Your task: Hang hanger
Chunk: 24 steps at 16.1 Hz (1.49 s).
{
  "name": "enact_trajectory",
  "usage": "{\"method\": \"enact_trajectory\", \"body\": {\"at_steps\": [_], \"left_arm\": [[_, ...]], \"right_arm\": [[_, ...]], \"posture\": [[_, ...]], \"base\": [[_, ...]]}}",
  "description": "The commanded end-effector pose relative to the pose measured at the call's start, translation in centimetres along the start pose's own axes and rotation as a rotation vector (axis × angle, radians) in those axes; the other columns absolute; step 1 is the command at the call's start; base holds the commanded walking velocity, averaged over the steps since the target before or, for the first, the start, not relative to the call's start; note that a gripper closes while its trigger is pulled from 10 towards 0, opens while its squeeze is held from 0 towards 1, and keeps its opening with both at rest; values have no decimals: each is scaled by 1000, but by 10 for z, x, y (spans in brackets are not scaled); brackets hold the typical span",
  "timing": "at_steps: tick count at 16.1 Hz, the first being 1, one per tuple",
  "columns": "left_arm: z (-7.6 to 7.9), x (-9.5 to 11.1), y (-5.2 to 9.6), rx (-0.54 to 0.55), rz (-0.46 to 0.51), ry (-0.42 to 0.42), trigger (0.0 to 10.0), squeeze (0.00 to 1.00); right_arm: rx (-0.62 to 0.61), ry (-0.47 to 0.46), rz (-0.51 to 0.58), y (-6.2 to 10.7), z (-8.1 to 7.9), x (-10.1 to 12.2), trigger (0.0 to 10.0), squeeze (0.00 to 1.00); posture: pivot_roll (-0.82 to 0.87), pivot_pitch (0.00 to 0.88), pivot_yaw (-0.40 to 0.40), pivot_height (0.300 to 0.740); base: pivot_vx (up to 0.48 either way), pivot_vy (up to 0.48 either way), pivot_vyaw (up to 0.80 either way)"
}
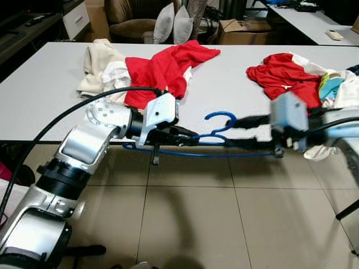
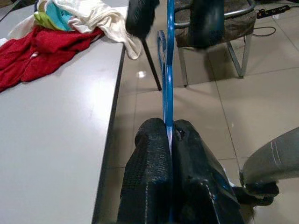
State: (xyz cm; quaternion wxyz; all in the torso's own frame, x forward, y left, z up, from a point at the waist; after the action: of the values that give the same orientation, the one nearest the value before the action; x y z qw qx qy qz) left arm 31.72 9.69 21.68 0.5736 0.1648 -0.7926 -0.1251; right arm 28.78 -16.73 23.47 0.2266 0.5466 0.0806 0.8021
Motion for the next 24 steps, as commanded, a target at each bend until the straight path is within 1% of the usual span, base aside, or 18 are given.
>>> {"method": "enact_trajectory", "body": {"at_steps": [1, 2, 5, 6, 7, 8, 10, 12, 14, 17, 20, 24], "left_arm": [[-3, 4, 0, 7, -16, -16, 0, 0], [-4, 6, -1, 10, -2, -15, 0, 0], [-2, 12, -5, -7, 26, -25, 0, 0], [-1, 14, -6, -20, 33, -32, 0, 0], [0, 16, -6, -27, 37, -36, 0, 0], [0, 16, -6, -32, 39, -37, 0, 0], [0, 16, -5, -30, 40, -37, 0, 0], [0, 17, -3, -35, 62, -44, 0, 0], [0, 16, -2, -37, 63, -44, 0, 0], [-4, 16, 2, -28, 78, -48, 0, 0], [-6, 14, 3, -29, 69, -45, 0, 0], [-9, 11, 5, -11, 68, -32, 0, 0]], "right_arm": [[18, 9, -8, -1, -2, 1, 10000, 0], [45, 8, -13, -5, -5, -1, 10000, 0], [56, 17, -44, -11, -5, -7, 10000, 0], [49, 12, -50, -12, -2, -8, 4275, 0], [48, 10, -50, -13, 0, -8, 1294, 0], [49, 10, -49, -13, 2, -8, 0, 0], [45, 13, -46, -12, 5, -6, 0, 0], [47, 15, -36, -9, 7, -4, 0, 0], [62, 14, -31, -9, 6, -4, 0, 0], [96, 11, -32, -7, 5, -3, 0, 0], [133, 3, -6, -5, 2, 1, 0, 0], [143, -2, 4, -5, 2, 3, 0, 0]], "posture": [[-140, 0, 48, 740], [-139, 0, 49, 740], [-140, 0, 49, 740], [-137, 0, 47, 740], [-136, 0, 46, 740], [-137, 0, 45, 740], [-136, 0, 45, 740], [-136, 0, 44, 740], [-136, 0, 45, 740], [-136, 0, 48, 740], [-136, 0, 45, 740], [-135, 0, 44, 740]], "base": [[0, 0, 0], [0, 0, 0], [0, 0, 0], [0, 0, 0], [0, 0, 0], [0, 0, 0], [0, 0, 0], [0, 0, 0], [0, 0, 0], [0, 0, 0], [0, 0, 0], [0, 0, 0]]}}
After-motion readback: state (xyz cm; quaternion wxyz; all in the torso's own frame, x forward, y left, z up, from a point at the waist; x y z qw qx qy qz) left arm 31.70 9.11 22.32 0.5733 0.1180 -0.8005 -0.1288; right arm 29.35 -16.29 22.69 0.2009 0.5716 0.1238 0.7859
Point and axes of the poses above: a point about 5 cm out from each wrist's last joint towards the gripper, its own y axis pointing back from the gripper into the wrist, its own x axis along the axis of the wrist's last joint, z = x × y, the point moved 1 cm from there along -y, pointing out of the wrist towards the gripper, and after that the axes turned 1 degree about -y, right-handed, at the moved point
